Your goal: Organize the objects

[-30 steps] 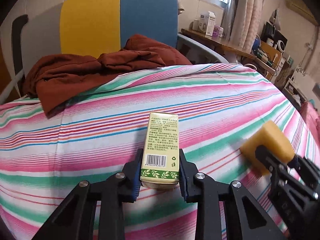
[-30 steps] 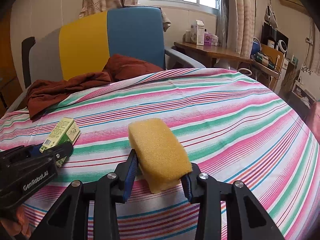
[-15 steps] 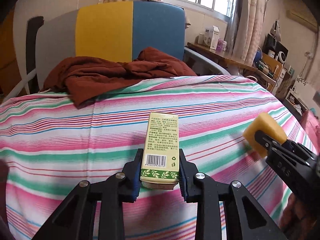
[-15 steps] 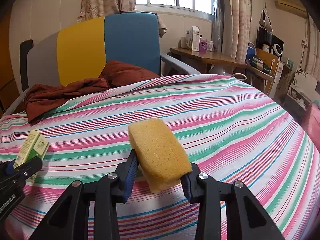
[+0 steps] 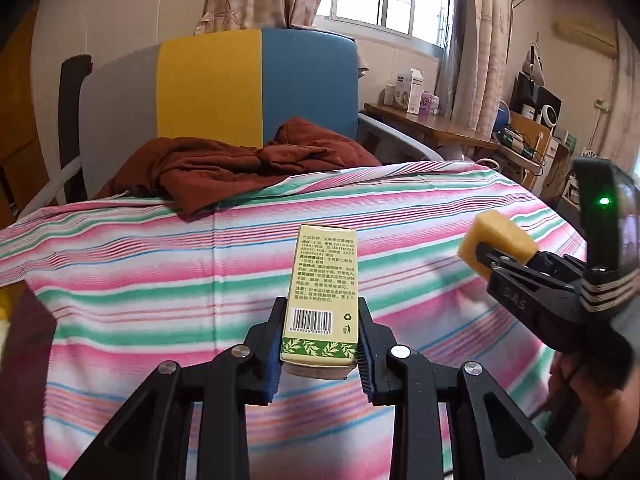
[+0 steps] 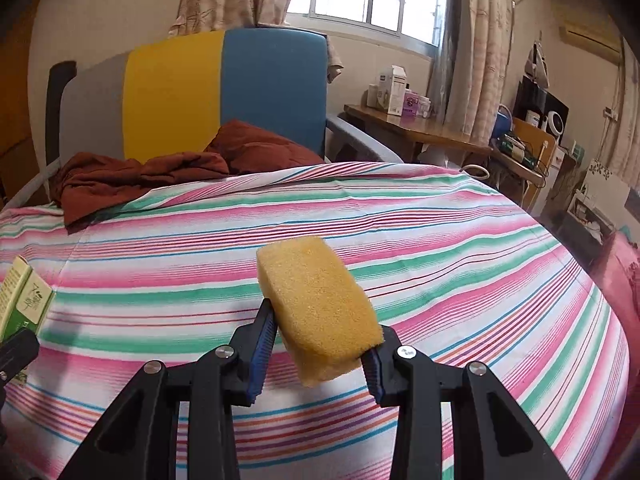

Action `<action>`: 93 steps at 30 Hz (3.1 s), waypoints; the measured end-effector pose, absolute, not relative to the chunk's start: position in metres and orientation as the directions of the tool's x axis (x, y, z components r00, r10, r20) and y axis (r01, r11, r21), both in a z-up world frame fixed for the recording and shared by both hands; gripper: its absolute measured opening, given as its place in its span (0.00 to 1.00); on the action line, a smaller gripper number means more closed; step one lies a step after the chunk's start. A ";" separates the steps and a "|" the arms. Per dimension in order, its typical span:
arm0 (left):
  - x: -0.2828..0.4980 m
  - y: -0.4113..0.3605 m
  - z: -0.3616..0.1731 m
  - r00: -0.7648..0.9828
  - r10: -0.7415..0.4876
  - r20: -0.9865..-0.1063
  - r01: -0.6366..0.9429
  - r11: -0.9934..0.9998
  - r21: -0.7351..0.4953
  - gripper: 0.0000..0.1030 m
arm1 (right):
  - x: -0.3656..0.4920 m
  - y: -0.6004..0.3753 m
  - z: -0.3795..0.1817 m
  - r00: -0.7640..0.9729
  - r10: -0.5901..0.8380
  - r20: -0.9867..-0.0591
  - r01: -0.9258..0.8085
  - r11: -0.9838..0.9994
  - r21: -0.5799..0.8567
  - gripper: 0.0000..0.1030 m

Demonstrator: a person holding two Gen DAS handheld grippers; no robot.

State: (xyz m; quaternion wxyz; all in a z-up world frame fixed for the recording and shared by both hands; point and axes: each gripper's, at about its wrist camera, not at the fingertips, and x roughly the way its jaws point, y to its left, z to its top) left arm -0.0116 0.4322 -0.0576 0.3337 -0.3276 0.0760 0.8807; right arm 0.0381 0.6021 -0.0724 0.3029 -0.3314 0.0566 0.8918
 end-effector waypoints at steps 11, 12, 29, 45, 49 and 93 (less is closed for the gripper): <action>0.025 0.358 -0.025 -0.541 0.594 -0.595 -0.652 -0.743 -0.148 0.30 | 0.055 0.536 -0.050 -0.661 0.426 -0.618 -0.470 -0.877 -0.102 0.37; 0.029 0.350 -0.021 -0.544 0.597 -0.590 -0.652 -0.743 -0.151 0.30 | 0.056 0.529 -0.047 -0.668 0.417 -0.617 -0.461 -0.882 -0.097 0.37; 0.045 0.199 0.015 -0.603 0.577 -0.550 -0.581 -0.791 -0.192 0.30 | 0.067 0.396 -0.010 -0.795 0.091 -0.600 -0.164 -0.984 0.068 0.37; 0.010 0.038 -0.001 -0.707 0.365 -0.606 -0.300 -0.930 -0.211 0.30 | 0.049 0.248 0.012 -0.718 -0.347 -0.603 0.286 -0.937 0.198 0.38; 0.005 0.021 -0.010 -0.699 0.339 -0.630 -0.263 -0.941 -0.215 0.30 | 0.039 0.223 0.003 -0.658 -0.382 -0.649 0.326 -0.921 0.213 0.38; 0.028 0.010 0.018 -0.719 0.051 -0.694 0.026 -0.995 -0.100 1.00 | 0.013 0.210 -0.005 -0.647 -0.281 -0.709 0.193 -0.960 0.203 0.42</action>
